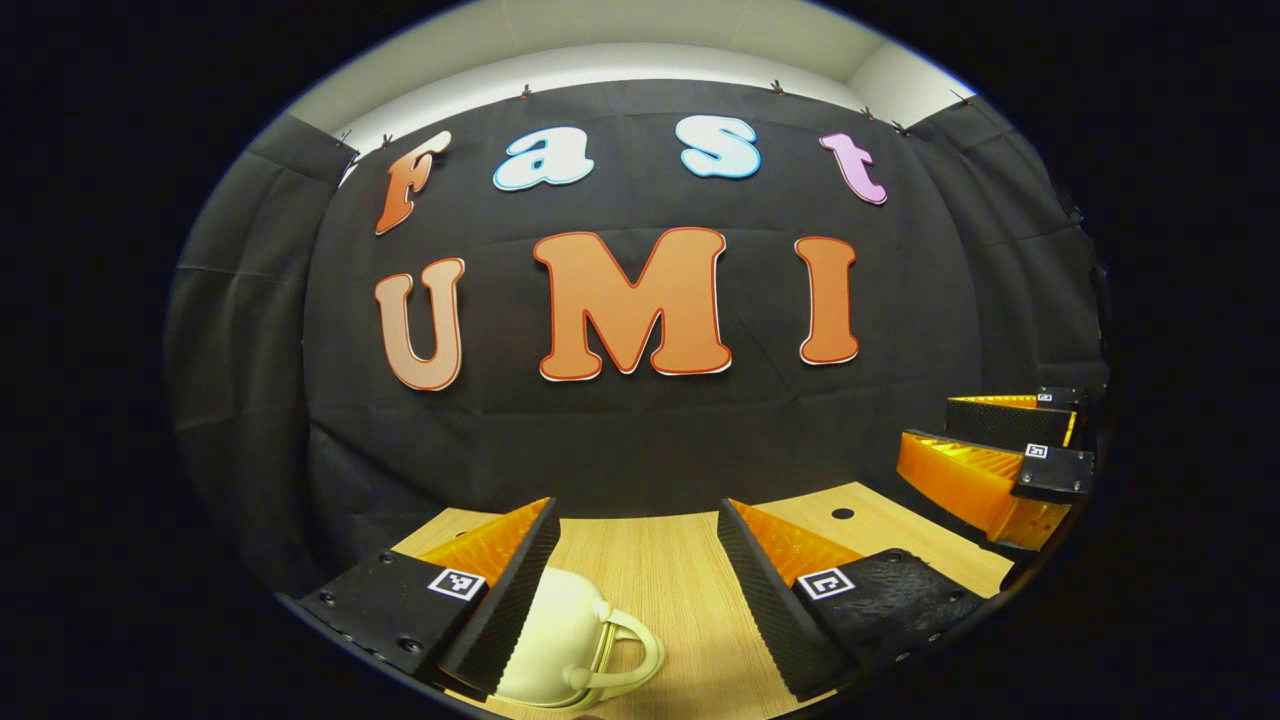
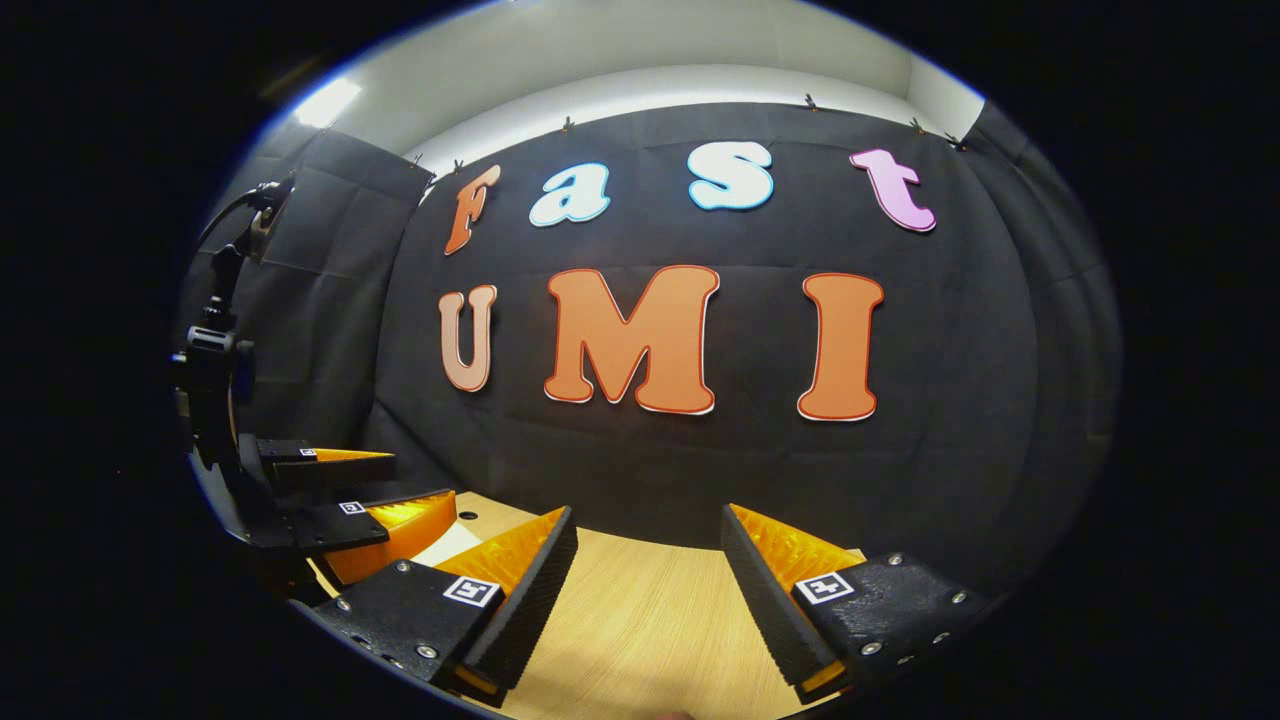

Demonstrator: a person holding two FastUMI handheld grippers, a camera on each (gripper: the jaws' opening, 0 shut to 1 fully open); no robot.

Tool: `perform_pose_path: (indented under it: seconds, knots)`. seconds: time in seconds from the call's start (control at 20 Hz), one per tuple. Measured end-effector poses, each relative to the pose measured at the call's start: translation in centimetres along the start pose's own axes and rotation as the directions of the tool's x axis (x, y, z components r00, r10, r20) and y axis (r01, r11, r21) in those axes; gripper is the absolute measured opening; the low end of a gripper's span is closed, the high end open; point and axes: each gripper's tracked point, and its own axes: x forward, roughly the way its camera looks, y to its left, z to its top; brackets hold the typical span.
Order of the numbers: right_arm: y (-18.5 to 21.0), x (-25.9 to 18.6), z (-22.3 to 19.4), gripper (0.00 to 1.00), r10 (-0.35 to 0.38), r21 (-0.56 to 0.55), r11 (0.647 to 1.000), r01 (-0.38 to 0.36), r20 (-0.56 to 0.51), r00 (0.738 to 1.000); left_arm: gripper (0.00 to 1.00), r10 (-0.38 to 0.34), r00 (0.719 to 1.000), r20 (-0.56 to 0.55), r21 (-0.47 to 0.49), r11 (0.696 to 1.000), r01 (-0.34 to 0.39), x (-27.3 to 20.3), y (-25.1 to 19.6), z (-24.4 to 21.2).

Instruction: First open the suitcase, pack the skin care products into it, and then close the suitcase.

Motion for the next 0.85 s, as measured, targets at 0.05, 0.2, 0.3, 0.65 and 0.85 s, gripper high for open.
perform_pose_path:
  seconds: [0.05, 0.2, 0.3, 0.65, 0.85]
  knots:
    - [0.0, -0.1, 0.0, 0.92, -0.001, -0.006, 1.000, 0.001, 0.001, 1.000, 0.97, -0.003, 1.000, -0.001, -0.001, 1.000, 0.003, 0.0, -0.2, 0.0]
    - [0.2, -0.1, 0.2, 0.92, 0.000, -0.015, 1.000, 0.000, 0.006, 1.000, 0.97, -0.007, 1.000, 0.003, 0.007, 1.000, 0.007, -0.2, -0.3, 0.2]
    - [0.3, -0.3, 0.2, 0.92, 0.005, -0.020, 1.000, -0.005, 0.008, 1.000, 0.97, -0.007, 1.000, 0.005, 0.010, 1.000, 0.007, -0.4, -0.3, 0.2]
    - [0.7, -0.5, 0.1, 0.87, 0.019, -0.031, 0.999, -0.019, 0.006, 1.000, 0.97, -0.001, 1.000, 0.003, 0.016, 1.000, 0.001, -1.0, -0.1, 0.0]
    - [0.7, -0.6, 0.1, 0.92, 0.020, -0.032, 0.999, -0.020, 0.008, 1.000, 0.98, 0.002, 1.000, 0.001, 0.009, 1.000, -0.002, -1.1, -0.1, 0.0]
